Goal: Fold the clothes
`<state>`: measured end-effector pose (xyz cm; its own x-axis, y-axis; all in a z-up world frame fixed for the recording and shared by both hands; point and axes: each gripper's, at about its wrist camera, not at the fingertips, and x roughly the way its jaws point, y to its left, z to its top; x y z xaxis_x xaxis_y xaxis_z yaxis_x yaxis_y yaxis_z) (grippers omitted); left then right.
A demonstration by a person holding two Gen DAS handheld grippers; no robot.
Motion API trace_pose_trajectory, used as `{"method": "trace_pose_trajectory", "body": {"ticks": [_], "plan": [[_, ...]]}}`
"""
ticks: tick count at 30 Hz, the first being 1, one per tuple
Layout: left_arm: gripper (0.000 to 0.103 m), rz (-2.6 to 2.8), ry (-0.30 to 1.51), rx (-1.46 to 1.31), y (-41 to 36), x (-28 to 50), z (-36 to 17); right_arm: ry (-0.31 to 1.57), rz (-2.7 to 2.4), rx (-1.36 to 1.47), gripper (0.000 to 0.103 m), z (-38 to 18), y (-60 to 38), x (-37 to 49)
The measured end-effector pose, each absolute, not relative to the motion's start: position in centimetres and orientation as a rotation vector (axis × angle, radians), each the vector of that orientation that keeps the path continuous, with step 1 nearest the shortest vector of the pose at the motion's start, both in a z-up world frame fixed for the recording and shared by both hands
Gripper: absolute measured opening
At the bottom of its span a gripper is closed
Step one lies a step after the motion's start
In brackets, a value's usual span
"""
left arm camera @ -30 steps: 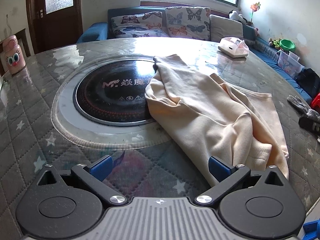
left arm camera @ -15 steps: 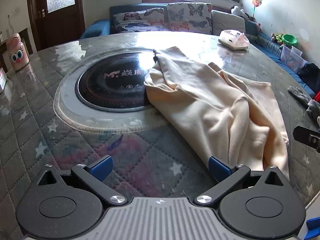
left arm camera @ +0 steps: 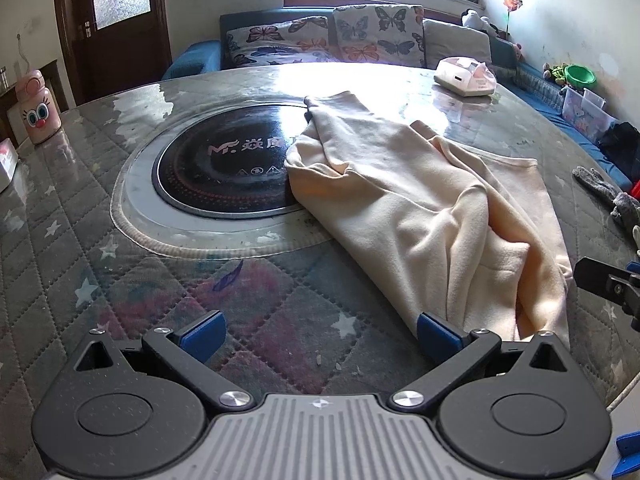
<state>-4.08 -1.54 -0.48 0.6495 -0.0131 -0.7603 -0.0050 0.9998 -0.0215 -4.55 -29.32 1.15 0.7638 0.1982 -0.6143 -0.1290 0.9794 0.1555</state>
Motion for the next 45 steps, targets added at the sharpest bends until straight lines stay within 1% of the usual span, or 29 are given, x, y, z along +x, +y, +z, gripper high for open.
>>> {"method": "trace_pose_trajectory", "body": {"ticks": [20,45], "plan": [[0.103,0.015,0.895,-0.013,-1.6,-3.7,-0.8,0.698,0.219,0.103,0.103,1.1,-28.5,-4.4],[0.103,0.023,0.896,0.001,-1.5,-1.2,-0.1,0.704,0.240,0.089,0.103,1.4,-27.6,-2.5]]}}
